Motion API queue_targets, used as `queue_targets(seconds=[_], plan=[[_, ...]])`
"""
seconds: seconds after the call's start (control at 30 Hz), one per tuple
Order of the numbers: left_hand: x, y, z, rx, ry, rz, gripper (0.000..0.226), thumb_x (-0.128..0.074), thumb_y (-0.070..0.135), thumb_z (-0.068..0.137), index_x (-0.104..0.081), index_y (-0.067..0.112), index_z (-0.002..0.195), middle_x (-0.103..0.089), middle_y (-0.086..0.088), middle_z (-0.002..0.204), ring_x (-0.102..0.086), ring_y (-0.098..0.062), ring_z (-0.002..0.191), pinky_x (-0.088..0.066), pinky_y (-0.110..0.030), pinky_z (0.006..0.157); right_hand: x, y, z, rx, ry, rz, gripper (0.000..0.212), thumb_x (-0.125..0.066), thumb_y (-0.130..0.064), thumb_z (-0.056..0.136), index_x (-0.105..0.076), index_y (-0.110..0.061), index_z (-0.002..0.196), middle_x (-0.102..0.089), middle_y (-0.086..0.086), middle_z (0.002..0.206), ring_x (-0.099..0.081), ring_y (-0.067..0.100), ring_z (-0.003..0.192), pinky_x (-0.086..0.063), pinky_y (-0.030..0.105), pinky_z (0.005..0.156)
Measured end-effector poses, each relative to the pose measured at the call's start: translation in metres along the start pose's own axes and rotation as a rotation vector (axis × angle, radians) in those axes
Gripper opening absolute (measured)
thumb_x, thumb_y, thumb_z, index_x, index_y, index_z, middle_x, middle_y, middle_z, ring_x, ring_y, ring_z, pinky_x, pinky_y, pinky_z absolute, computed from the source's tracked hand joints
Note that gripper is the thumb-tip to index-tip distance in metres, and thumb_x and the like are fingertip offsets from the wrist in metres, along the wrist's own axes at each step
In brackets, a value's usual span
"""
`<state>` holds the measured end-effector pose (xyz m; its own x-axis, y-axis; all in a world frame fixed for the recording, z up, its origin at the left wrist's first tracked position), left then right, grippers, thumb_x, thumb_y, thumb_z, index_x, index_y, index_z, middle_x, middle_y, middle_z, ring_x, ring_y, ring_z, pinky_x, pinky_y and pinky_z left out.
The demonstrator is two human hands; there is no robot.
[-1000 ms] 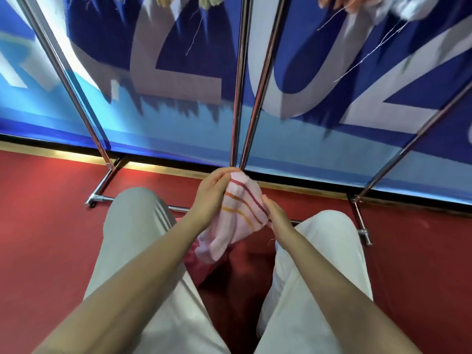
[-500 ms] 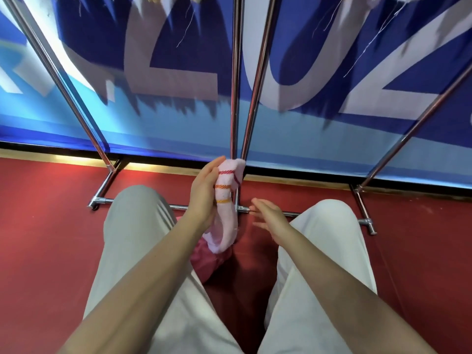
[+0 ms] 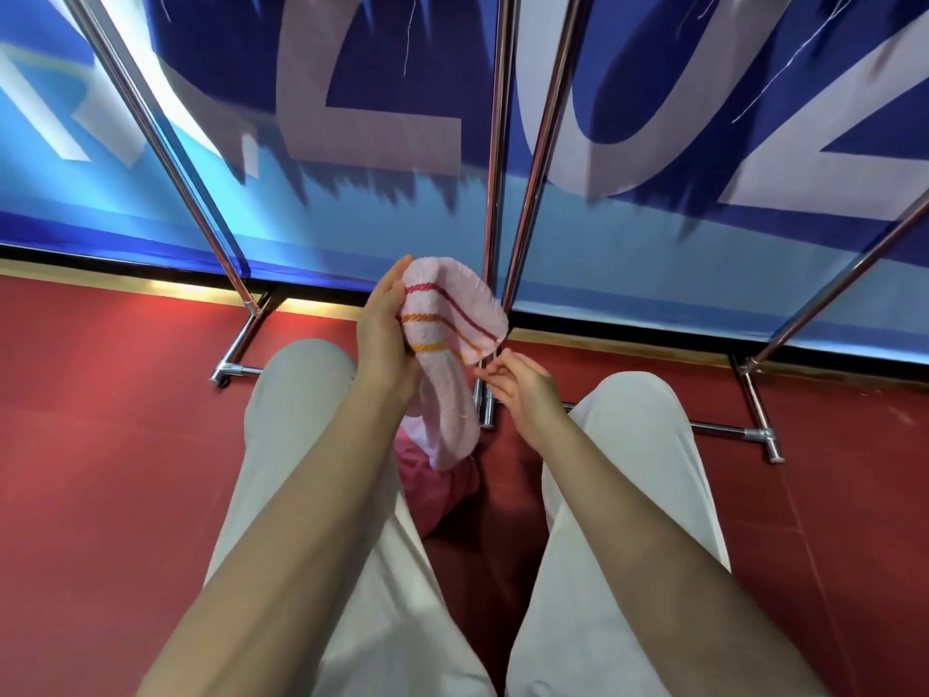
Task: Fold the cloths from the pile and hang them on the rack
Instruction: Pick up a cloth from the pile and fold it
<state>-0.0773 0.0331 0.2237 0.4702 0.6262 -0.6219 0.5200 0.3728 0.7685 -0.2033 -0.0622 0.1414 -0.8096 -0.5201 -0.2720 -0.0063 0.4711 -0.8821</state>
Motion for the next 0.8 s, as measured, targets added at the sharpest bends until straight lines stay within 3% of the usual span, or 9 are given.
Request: queue_targets(seconds=[0.07,0.17,0.27,0.37,0.53,0.63,0.7,0.8], plan=[[0.005,0.002,0.001,-0.006,0.041,-0.038,0.041,-0.049,0.011,0.095,-0.048,0.002,0.134,-0.063,-0.011,0.106,-0.060,-0.023,0.096,-0.044,-0.039,0.095,0.000,-0.004,0.003,0.039,0.048,-0.010,0.023,-0.045,-0.014,0.100,-0.053,-0.013,0.079,-0.062,0.007,0.082,-0.065,0.020,0.087,-0.046,0.031,0.087],[0.003,0.000,-0.002,0.000,0.051,-0.019,0.025,-0.043,0.008,0.099,-0.057,0.010,0.119,-0.063,-0.012,0.115,-0.061,-0.023,0.103,-0.042,-0.038,0.101,0.002,-0.006,0.006,0.025,0.060,0.000,0.007,-0.051,-0.019,0.098,-0.057,-0.016,0.101,-0.063,0.009,0.105,-0.061,0.024,0.107,-0.046,0.035,0.089],[-0.002,-0.003,-0.007,0.005,0.013,0.021,0.026,-0.043,0.008,0.099,-0.057,0.012,0.120,-0.064,-0.012,0.123,-0.060,-0.024,0.116,-0.043,-0.034,0.104,-0.008,0.003,0.004,-0.076,0.006,-0.025,0.036,-0.054,-0.018,0.097,-0.049,-0.013,0.132,-0.056,0.009,0.129,-0.051,0.022,0.123,-0.044,0.038,0.095],[-0.002,-0.006,-0.007,0.043,-0.032,-0.031,0.036,-0.047,0.011,0.097,-0.051,0.005,0.133,-0.064,-0.013,0.122,-0.062,-0.025,0.111,-0.045,-0.036,0.101,-0.022,0.013,0.000,-0.096,0.000,-0.061,0.047,-0.055,-0.016,0.096,-0.043,-0.015,0.141,-0.054,0.007,0.135,-0.050,0.020,0.126,-0.041,0.039,0.106],[-0.008,-0.004,-0.016,0.111,-0.096,-0.134,0.027,-0.052,0.013,0.096,-0.058,0.011,0.123,-0.069,-0.010,0.102,-0.064,-0.024,0.098,-0.048,-0.040,0.098,-0.032,0.015,-0.008,0.052,0.014,0.071,0.031,-0.054,-0.017,0.098,-0.058,-0.009,0.127,-0.065,0.005,0.118,-0.062,0.016,0.106,-0.048,0.031,0.093],[-0.008,-0.001,-0.019,0.115,-0.125,-0.141,0.018,-0.050,0.014,0.097,-0.062,0.011,0.110,-0.069,-0.008,0.094,-0.065,-0.023,0.091,-0.052,-0.038,0.088,-0.032,0.015,-0.005,0.072,0.127,0.038,0.020,-0.067,-0.031,0.089,-0.071,-0.020,0.104,-0.073,0.002,0.106,-0.067,0.017,0.101,-0.053,0.035,0.090],[-0.004,-0.001,-0.018,0.096,-0.117,-0.154,0.015,-0.047,0.012,0.098,-0.063,0.012,0.101,-0.068,-0.007,0.090,-0.065,-0.022,0.086,-0.053,-0.035,0.080,-0.029,0.015,0.000,0.043,0.168,-0.088,0.015,-0.068,-0.041,0.081,-0.071,-0.027,0.086,-0.074,-0.002,0.091,-0.070,0.019,0.090,-0.054,0.040,0.088],[0.005,-0.003,-0.012,0.063,-0.049,-0.150,0.011,-0.048,0.010,0.095,-0.058,0.012,0.091,-0.062,-0.007,0.082,-0.061,-0.020,0.077,-0.053,-0.031,0.070,-0.020,0.010,-0.001,0.040,0.209,-0.113,0.016,-0.063,-0.031,0.088,-0.064,-0.022,0.075,-0.067,-0.005,0.072,-0.061,0.015,0.067,-0.050,0.038,0.074]])
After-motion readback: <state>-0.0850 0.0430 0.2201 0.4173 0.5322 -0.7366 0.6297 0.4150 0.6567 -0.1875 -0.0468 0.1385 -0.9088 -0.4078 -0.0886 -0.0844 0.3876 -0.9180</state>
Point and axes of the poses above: each hand's wrist, its own z-axis towards the middle knuckle, its own x-axis out of the back of the hand, y = z × x, the point moved 1 cm from there along z, towards the middle knuckle
